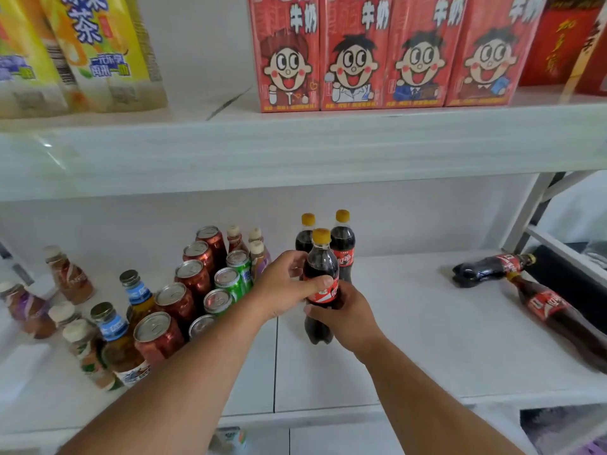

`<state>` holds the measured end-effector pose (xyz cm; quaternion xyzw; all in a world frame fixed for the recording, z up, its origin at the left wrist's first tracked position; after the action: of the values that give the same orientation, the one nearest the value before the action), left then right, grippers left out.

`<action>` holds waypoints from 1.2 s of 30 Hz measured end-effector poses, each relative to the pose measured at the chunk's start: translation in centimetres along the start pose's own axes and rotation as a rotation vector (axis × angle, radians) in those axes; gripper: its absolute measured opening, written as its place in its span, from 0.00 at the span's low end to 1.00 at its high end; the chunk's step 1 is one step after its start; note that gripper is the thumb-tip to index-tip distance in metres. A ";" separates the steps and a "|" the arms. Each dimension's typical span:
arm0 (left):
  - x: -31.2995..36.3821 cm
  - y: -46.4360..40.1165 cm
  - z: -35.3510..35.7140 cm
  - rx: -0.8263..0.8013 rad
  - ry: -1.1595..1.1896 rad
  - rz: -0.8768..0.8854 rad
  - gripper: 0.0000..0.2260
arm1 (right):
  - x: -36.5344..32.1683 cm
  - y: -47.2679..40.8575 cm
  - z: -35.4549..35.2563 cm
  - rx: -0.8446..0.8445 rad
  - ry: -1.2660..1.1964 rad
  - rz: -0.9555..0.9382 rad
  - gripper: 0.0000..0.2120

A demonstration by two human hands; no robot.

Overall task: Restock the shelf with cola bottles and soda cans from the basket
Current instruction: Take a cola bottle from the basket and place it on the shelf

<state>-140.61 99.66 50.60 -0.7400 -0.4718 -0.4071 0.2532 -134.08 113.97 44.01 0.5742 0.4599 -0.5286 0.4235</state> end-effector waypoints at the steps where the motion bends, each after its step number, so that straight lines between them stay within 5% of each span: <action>1: -0.3 -0.5 0.0 0.005 -0.003 -0.003 0.30 | 0.6 -0.7 -0.1 0.004 0.010 0.005 0.17; 26: -3.0 -3.4 0.5 0.015 -0.036 0.004 0.27 | 5.8 -4.4 1.2 -0.026 0.063 0.011 0.32; 36: -3.6 -3.1 -0.4 0.042 -0.027 -0.004 0.28 | 5.6 -5.4 1.2 0.024 0.162 0.016 0.26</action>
<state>-144.31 98.92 47.74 -0.7389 -0.4852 -0.3876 0.2615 -139.56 114.42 38.33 0.6238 0.4818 -0.4823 0.3823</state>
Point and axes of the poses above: each hand's wrist, its own y-axis away from the middle knuckle, its own z-axis out of the palm, x = y × z, the point moved 6 cm from there along -y, towards the middle knuckle, and after that the axes turned 9 degrees about -y, right-handed, at the moved point
